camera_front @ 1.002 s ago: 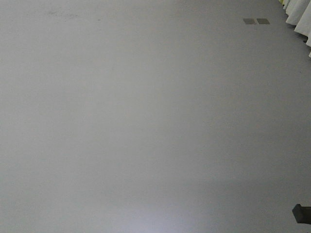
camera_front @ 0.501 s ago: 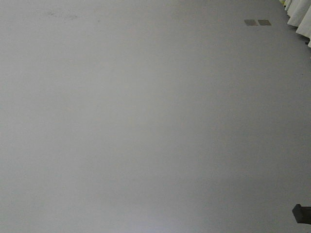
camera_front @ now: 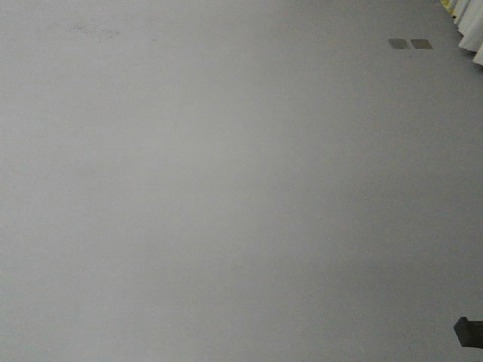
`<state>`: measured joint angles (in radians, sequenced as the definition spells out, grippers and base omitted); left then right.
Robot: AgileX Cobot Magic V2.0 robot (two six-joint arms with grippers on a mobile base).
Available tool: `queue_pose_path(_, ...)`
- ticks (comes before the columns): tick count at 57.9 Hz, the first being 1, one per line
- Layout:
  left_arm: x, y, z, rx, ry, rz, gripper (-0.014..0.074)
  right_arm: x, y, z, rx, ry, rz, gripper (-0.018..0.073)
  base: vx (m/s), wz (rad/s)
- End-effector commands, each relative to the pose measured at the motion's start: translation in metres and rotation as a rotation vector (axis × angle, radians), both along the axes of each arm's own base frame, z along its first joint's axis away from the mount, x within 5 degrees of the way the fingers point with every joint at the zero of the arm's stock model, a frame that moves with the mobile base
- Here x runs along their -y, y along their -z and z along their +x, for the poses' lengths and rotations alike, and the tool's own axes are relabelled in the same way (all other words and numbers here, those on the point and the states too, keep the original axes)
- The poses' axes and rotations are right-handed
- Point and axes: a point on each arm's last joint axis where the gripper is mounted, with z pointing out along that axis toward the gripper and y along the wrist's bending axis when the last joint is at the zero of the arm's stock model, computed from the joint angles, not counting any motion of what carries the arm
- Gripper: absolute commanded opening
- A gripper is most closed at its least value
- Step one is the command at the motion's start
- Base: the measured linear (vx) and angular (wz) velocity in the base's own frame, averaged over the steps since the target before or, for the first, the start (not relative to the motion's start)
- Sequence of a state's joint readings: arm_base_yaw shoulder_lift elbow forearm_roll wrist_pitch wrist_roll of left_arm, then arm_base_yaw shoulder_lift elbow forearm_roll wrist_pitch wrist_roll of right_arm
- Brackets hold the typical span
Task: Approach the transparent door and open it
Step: 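Drive the base forward across the grey floor, turning toward the door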
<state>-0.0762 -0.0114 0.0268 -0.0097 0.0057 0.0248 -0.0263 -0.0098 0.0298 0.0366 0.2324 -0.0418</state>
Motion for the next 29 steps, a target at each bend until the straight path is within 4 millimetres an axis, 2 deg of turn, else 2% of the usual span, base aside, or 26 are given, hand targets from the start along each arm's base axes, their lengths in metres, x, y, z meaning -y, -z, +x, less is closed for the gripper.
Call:
queue_pose_path(1,0.0001,0.0024,-0.0002,0.059,0.005,-0.022,-0.0006,0.0006,-0.0037,0.0004,0.084,0.008,-0.007,-0.0008,0.35,0.18)
queue_pose_path(29,0.0001,0.0024,-0.0002,0.059,0.004,-0.022,-0.0006,0.0006,-0.0037,0.0004,0.084,0.008,-0.007,-0.0008,0.46,0.16)
